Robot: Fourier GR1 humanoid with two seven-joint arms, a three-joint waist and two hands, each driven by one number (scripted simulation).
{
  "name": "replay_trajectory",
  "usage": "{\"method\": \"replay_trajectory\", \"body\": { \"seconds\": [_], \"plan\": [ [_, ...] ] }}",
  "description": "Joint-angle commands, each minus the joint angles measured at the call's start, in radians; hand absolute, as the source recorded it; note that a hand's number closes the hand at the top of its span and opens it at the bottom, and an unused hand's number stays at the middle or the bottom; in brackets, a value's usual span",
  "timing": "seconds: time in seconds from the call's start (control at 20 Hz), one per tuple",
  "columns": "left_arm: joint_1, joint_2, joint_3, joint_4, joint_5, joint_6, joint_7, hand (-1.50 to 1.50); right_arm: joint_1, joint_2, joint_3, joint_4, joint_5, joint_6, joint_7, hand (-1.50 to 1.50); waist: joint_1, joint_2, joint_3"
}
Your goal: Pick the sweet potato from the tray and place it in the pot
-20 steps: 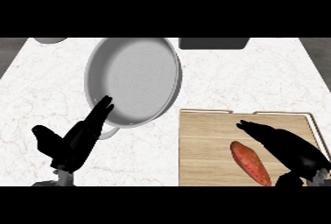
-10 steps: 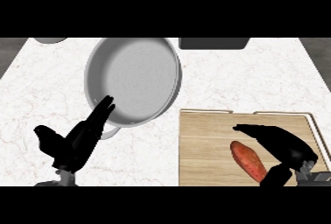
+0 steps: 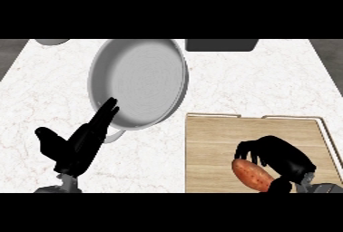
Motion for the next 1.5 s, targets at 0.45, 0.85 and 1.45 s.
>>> {"method": "replay_trajectory", "body": {
  "seconds": [0.45,0.85,1.45],
  "plan": [
    [0.055,0.012,0.015,0.0,0.028,-0.027,0.009,0.0,0.111,0.407,0.235,-0.099,0.606,-0.508,0.718,1.5,-0.026,-0.007,-0.008],
    [0.045,0.007,0.01,0.001,0.021,-0.031,0.006,0.0,0.137,0.413,0.639,-0.021,0.98,-0.723,1.165,1.5,-0.011,-0.001,-0.005],
    [0.028,-0.006,-0.001,-0.002,0.015,-0.028,0.025,0.0,-0.02,0.41,0.879,-0.203,1.353,-0.564,1.262,1.5,-0.017,-0.009,-0.006]
  ]
}}
